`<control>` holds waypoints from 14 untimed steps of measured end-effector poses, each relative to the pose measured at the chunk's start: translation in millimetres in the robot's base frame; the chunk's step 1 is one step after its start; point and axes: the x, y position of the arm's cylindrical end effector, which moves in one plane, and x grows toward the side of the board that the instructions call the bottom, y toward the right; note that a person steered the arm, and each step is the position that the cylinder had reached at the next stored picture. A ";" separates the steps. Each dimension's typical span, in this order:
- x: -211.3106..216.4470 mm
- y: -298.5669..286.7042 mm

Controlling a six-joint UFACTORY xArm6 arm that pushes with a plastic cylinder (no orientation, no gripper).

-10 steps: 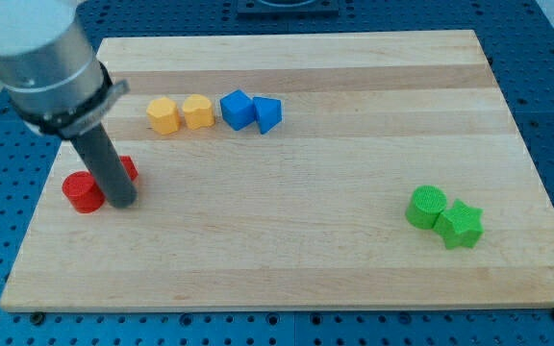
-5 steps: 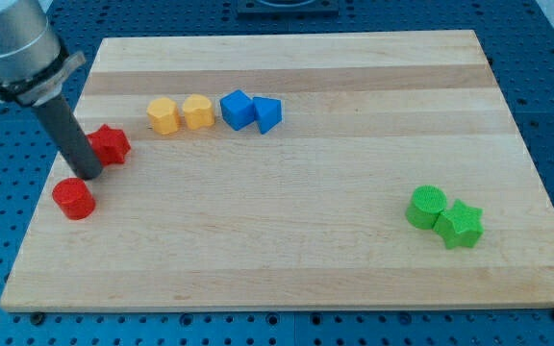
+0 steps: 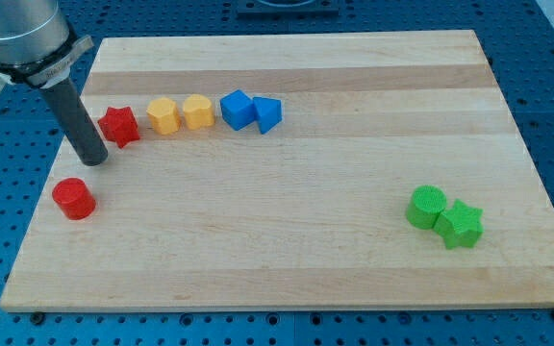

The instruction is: Push the red star at the left center of the board

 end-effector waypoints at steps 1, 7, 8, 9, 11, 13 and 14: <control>-16.0 -14.5; -29.2 -24.2; -46.6 -24.2; -50.3 -24.1; -4.4 -0.9; -12.6 15.2; -26.6 -3.0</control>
